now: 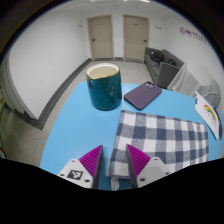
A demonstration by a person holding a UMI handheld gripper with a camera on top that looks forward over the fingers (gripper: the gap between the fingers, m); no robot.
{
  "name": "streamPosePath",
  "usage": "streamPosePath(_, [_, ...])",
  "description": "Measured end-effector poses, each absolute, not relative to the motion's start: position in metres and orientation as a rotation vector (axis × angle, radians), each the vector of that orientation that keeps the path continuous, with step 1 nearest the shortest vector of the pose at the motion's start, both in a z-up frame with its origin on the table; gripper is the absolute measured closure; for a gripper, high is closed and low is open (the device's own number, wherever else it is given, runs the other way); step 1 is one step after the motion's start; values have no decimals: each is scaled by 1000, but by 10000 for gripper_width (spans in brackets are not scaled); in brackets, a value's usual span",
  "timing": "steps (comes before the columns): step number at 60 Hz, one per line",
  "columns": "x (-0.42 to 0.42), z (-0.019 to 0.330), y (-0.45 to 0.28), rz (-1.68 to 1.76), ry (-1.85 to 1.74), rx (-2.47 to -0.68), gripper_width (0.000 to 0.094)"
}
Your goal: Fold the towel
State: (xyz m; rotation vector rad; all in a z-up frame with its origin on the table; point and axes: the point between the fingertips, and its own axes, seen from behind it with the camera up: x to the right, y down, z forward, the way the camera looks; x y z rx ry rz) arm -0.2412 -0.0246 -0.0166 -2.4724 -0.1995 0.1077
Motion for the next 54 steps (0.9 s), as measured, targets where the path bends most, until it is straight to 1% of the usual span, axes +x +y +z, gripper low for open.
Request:
streamPosePath(1, [-238,-19,-24,97,-193,-2477,474])
streamPosePath(2, [-233,-19,-23,82,-184,-2475,613])
streamPosePath(3, [-229,-19,-21,67,-171,-2469,662])
streamPosePath(4, [-224,-19,-19,52,-155,-2465,771])
streamPosePath(5, [-221,-20,-19,47,-138,-2463,828])
streamPosePath(6, [-220,-20,-18,56,-123,-2466,841])
streamPosePath(9, [-221,-20,-18,100,-87,-2463,837])
streamPosePath(11, [-221,-20,-18,111,-93,-2461,851])
streamPosePath(25, [-220,-21,-18,42,-267,-2424,898])
streamPosePath(31, [-221,-14,-19,32,-300,-2391,922])
streamPosePath(33, [-219,-5,-18,42,-300,-2368,926])
streamPosePath(37, [-205,26,-13,42,-267,-2305,926])
streamPosePath(43, [-161,78,-6,55,-167,-2236,925])
streamPosePath(45, [-138,91,-5,50,-121,-2225,925])
streamPosePath(50, [-70,111,-7,23,-3,-2205,921])
streamPosePath(54, [-15,107,-3,-47,54,-2208,919])
